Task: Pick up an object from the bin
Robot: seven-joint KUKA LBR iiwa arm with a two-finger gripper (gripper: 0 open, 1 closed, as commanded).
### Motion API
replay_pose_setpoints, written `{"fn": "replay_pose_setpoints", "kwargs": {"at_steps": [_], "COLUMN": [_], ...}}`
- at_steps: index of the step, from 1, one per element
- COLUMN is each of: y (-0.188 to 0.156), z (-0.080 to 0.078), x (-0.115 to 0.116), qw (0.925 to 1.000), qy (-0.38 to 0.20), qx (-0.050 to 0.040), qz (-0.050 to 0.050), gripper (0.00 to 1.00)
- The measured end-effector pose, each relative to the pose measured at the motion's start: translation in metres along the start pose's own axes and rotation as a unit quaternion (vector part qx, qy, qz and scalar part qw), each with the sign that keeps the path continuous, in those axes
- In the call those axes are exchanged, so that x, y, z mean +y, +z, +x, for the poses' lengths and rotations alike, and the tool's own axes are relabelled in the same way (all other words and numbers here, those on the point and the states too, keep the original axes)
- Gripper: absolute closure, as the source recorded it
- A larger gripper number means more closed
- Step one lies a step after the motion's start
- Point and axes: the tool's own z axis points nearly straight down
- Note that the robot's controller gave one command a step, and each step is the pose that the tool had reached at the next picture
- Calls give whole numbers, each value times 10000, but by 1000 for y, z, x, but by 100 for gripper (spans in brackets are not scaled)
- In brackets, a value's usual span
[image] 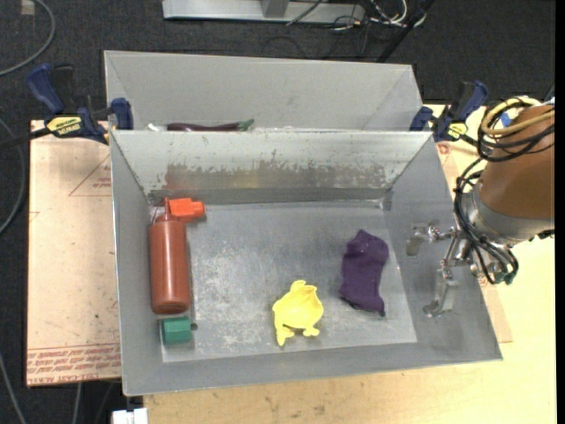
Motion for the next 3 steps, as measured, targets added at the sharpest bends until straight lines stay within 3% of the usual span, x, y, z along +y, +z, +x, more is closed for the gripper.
{"fn": "replay_pose_setpoints", "kwargs": {"at_steps": [1, 2, 3], "y": [-4, 18, 71], "z": [-2, -8, -40], "x": [1, 11, 14], "qw": [10000, 9991, 9877], "qy": [-17, -421, -1563], "qx": [-40, -58, -74], "qz": [8, 17, 23], "gripper": [0, 0, 0]}}
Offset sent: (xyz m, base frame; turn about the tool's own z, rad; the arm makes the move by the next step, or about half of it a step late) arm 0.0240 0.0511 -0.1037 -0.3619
